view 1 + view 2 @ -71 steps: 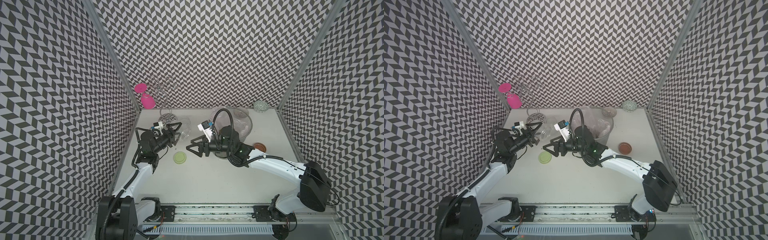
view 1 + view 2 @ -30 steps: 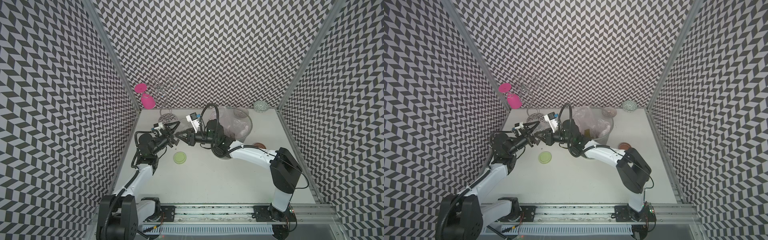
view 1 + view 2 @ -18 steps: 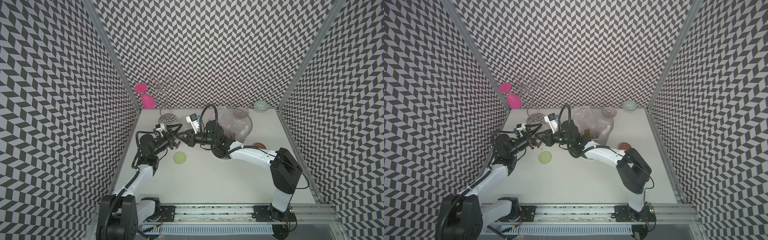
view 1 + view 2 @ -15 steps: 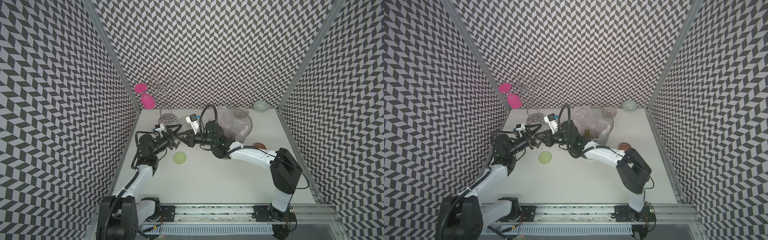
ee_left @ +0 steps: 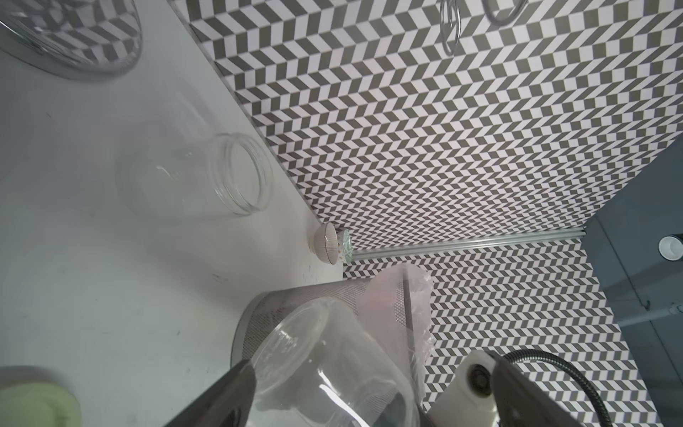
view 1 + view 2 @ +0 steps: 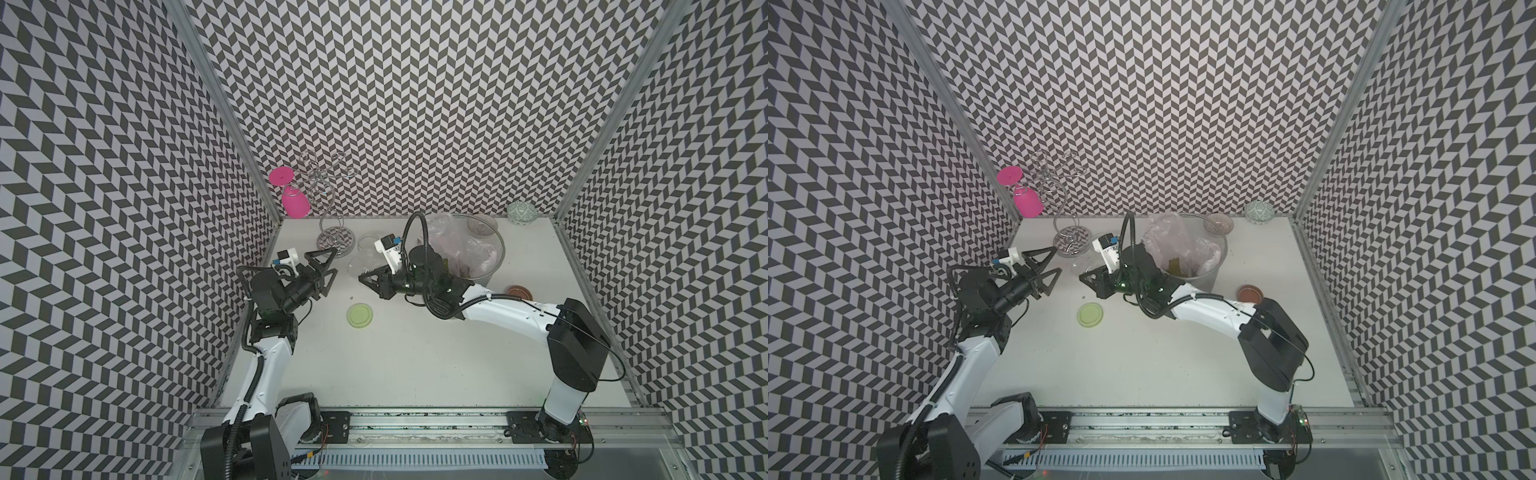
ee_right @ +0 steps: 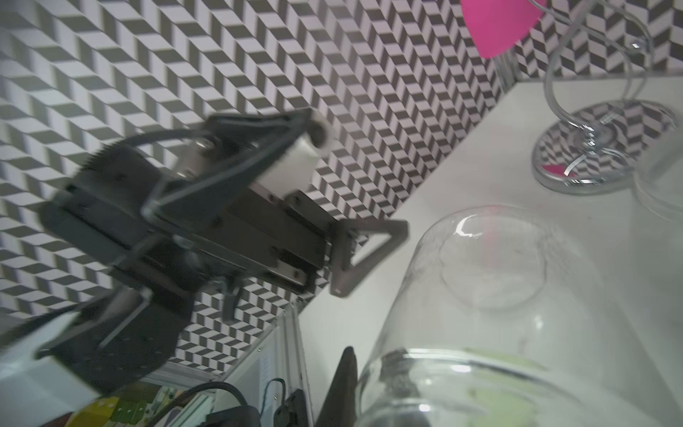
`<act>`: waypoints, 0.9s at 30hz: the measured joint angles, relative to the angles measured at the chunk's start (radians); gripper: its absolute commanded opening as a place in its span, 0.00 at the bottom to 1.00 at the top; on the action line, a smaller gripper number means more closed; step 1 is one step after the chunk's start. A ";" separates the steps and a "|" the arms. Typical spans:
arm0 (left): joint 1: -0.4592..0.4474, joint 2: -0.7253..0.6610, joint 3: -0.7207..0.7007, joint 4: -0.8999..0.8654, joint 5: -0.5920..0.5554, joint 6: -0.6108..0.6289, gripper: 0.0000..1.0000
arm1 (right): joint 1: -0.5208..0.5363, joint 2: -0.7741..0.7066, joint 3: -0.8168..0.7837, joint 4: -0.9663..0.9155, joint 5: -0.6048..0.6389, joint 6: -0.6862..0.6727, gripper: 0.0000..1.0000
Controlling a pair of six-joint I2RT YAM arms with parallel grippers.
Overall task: Empty moldy mung beans from jars
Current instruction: Place the jar at the center of the board.
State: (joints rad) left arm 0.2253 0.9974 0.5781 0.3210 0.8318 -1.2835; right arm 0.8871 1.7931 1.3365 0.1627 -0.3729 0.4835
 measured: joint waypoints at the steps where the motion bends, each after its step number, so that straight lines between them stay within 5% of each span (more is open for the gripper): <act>1: 0.017 -0.011 0.000 -0.024 -0.002 0.021 1.00 | 0.000 0.008 0.014 -0.046 0.015 -0.015 0.00; 17: 0.066 -0.095 0.031 -0.314 -0.106 0.309 1.00 | -0.002 0.502 0.789 -0.848 0.258 -0.314 0.00; 27: 0.066 -0.083 0.037 -0.350 -0.114 0.359 1.00 | -0.016 0.565 0.822 -1.017 0.279 -0.343 0.00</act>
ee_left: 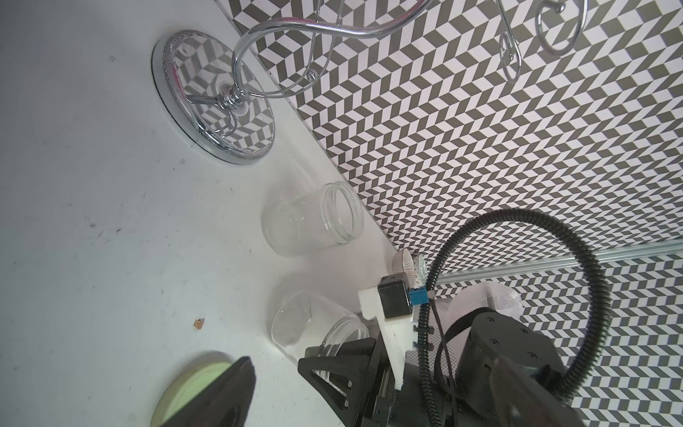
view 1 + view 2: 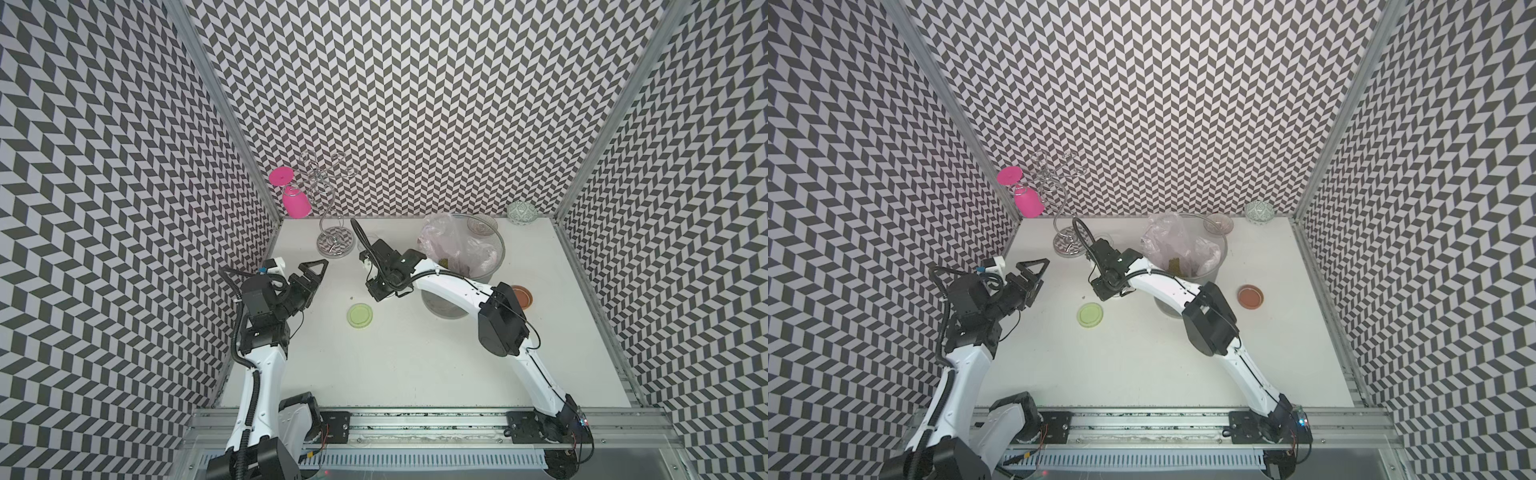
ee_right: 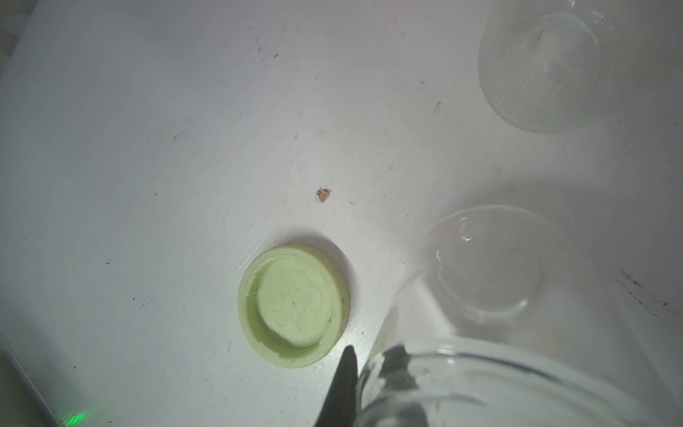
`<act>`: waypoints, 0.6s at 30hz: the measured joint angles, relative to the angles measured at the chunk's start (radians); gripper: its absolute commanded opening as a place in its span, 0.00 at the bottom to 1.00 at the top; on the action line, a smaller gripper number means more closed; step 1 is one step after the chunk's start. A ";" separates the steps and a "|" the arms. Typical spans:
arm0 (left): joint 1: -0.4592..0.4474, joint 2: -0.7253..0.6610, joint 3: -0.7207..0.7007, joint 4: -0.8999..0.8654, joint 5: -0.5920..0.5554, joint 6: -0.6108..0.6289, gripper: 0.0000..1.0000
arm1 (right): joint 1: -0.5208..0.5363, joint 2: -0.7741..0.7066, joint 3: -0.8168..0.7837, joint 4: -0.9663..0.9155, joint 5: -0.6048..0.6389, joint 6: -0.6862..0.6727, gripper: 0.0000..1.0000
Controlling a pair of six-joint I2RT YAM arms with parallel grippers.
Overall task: Empty moldy mung beans from jars
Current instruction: Place the jar at the center of the board.
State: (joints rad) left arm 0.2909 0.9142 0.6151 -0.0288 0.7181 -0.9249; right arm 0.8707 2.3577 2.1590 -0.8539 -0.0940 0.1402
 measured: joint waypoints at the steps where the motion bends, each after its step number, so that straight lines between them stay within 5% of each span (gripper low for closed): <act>1: 0.000 0.001 0.002 0.000 0.000 0.002 1.00 | -0.002 0.000 0.000 -0.002 0.000 -0.001 0.00; 9: 0.000 0.016 0.011 -0.003 0.000 0.017 1.00 | -0.026 0.000 0.002 -0.002 -0.010 -0.010 0.49; 18: 0.000 0.019 0.027 -0.005 -0.003 0.020 1.00 | -0.026 -0.043 0.002 0.032 -0.028 -0.018 0.61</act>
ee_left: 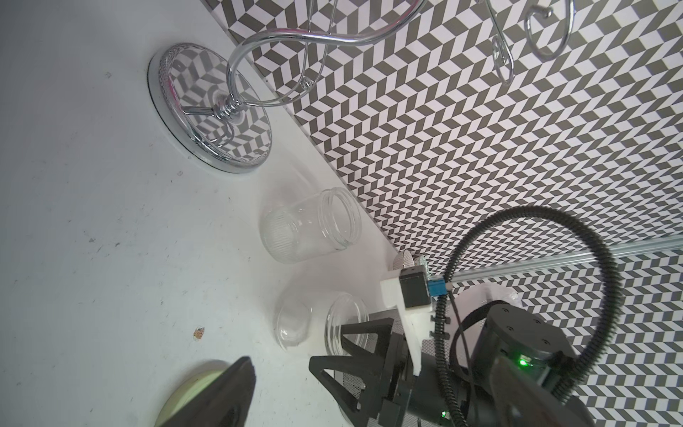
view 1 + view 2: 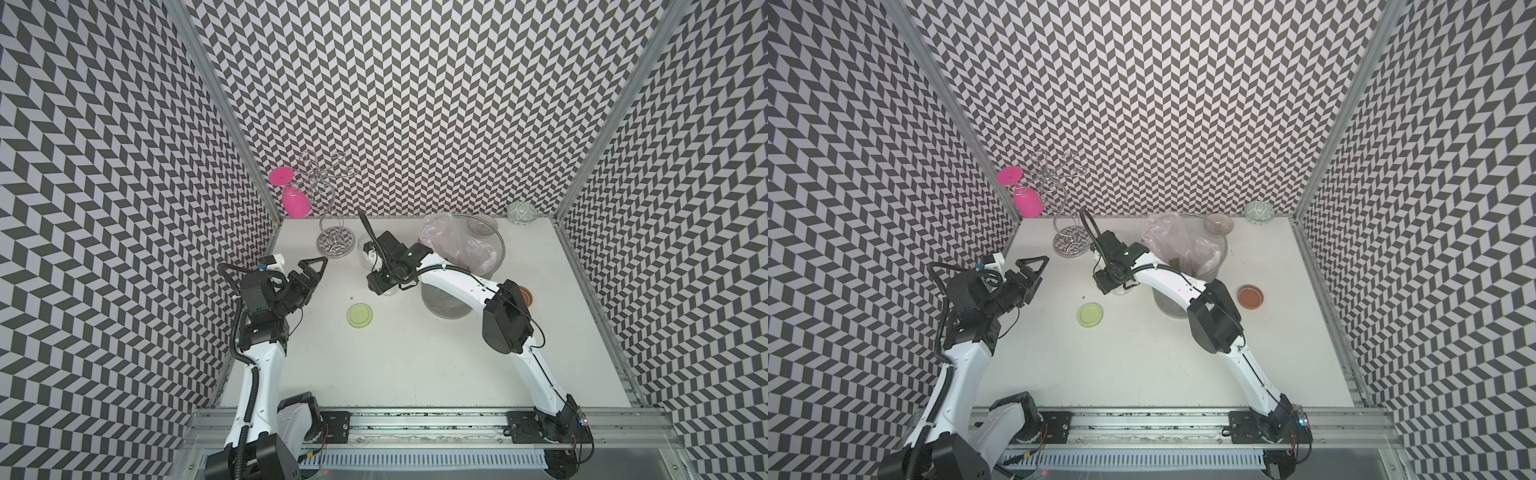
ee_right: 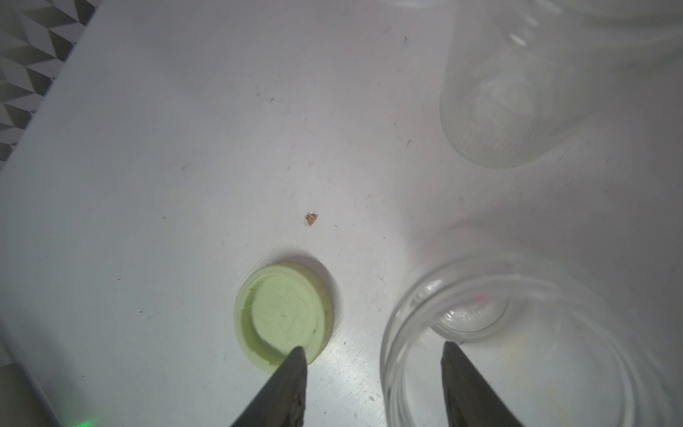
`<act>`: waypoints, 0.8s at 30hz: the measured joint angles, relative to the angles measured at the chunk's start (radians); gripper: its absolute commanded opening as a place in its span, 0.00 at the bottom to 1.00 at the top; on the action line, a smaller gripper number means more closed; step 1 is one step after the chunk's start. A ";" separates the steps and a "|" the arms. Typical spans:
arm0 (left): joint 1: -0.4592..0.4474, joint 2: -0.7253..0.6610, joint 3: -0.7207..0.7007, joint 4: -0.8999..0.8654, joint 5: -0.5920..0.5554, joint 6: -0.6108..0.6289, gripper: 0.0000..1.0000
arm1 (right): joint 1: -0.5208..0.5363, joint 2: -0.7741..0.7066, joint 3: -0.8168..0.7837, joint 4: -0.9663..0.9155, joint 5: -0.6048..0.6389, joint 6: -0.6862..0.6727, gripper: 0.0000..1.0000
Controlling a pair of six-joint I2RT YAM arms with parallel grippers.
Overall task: Empty moldy mung beans from jars
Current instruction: Place the jar at the center of the board, then reset both arms
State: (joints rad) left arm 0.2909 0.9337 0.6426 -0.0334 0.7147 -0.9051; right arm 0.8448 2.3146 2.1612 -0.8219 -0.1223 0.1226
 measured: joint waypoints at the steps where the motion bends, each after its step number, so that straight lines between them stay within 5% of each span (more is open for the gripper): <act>1: 0.000 0.000 0.000 0.000 -0.002 0.000 1.00 | 0.002 -0.014 0.000 0.002 -0.002 0.000 0.61; 12: 0.000 -0.002 0.016 -0.001 -0.089 0.059 1.00 | 0.024 -0.295 -0.026 0.025 0.029 0.014 0.71; 16: -0.008 -0.016 0.007 0.035 -0.204 0.109 1.00 | 0.004 -0.573 -0.266 0.148 0.115 0.028 0.73; 19: -0.056 -0.047 -0.053 0.158 -0.346 0.215 1.00 | -0.127 -0.898 -0.603 0.349 0.122 0.057 0.78; 24: -0.193 0.034 -0.082 0.261 -0.561 0.468 1.00 | -0.589 -1.340 -1.104 0.676 0.127 0.101 0.83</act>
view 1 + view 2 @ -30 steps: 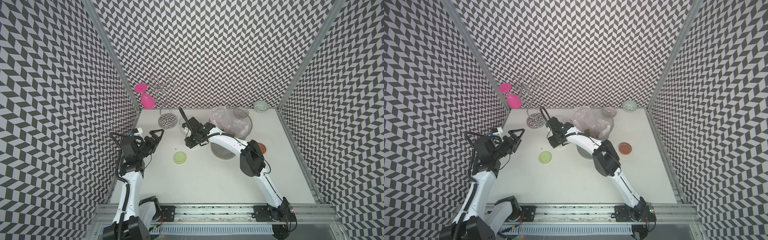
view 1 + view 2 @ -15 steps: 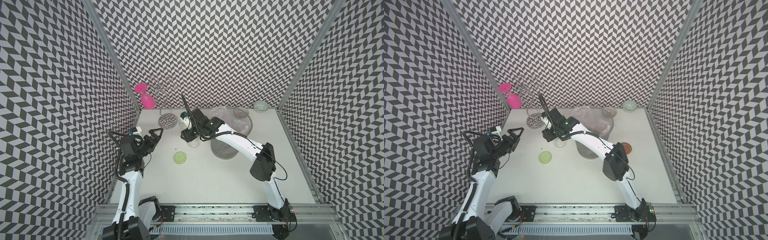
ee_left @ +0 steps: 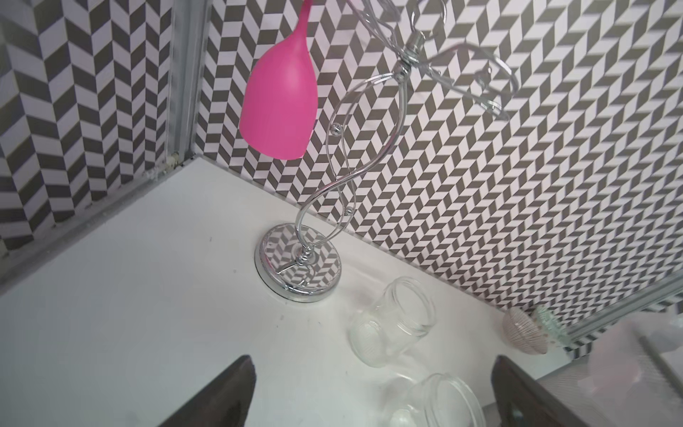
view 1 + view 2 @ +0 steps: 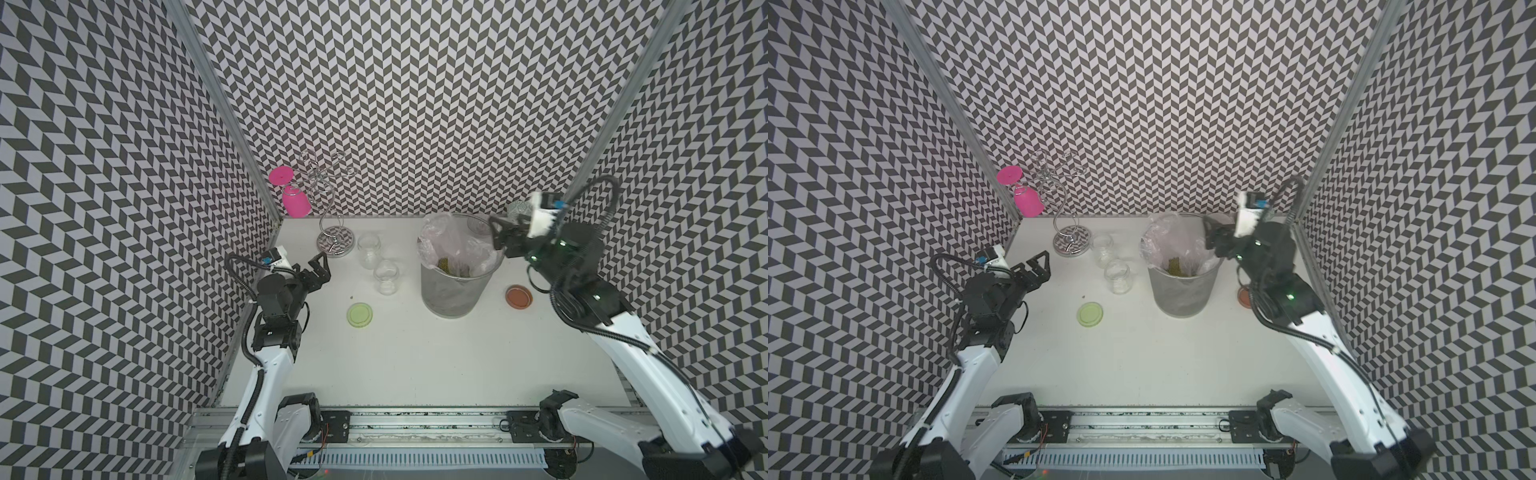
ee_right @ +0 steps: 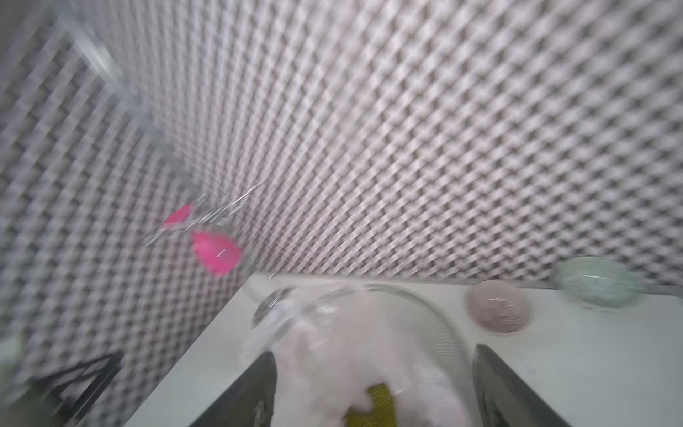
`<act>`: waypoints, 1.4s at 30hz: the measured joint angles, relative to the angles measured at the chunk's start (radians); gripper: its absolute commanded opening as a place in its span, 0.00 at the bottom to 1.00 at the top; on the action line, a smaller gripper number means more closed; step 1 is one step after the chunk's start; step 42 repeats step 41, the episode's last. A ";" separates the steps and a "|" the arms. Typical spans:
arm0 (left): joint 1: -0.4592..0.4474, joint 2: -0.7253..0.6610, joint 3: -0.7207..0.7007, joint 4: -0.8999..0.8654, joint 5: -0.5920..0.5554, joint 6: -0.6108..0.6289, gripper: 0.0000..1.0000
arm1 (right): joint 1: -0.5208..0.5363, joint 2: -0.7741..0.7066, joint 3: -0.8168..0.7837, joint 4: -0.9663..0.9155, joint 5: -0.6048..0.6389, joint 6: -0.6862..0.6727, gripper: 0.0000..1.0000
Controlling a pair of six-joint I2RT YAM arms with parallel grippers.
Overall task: Empty moldy mung beans from jars
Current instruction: Reset both arms
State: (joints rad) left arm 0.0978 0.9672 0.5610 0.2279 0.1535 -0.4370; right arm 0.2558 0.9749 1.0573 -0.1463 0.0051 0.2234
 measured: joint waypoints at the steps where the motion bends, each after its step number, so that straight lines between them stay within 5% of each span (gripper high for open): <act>1: -0.008 0.045 0.001 0.015 -0.037 0.033 1.00 | -0.066 -0.037 -0.062 0.043 -0.005 -0.002 0.83; 5: -0.018 0.154 -0.078 0.123 -0.138 0.100 1.00 | -0.204 -0.041 -0.314 0.259 0.003 -0.028 0.83; 10: -0.046 0.205 -0.291 0.388 -0.169 0.179 0.99 | -0.255 0.082 -0.666 0.518 0.059 -0.047 0.83; 14: -0.072 0.296 -0.372 0.653 -0.173 0.274 1.00 | -0.259 0.269 -0.755 0.710 0.090 -0.082 0.83; 19: -0.086 0.590 -0.411 1.028 -0.168 0.366 1.00 | -0.259 0.430 -0.847 1.077 0.055 -0.138 0.82; 24: -0.092 0.600 -0.389 1.090 -0.143 0.420 1.00 | -0.230 0.577 -0.936 1.423 0.024 -0.200 0.84; 42: -0.091 0.596 -0.309 1.025 -0.043 0.466 1.00 | -0.204 0.576 -0.880 1.487 0.047 -0.243 0.85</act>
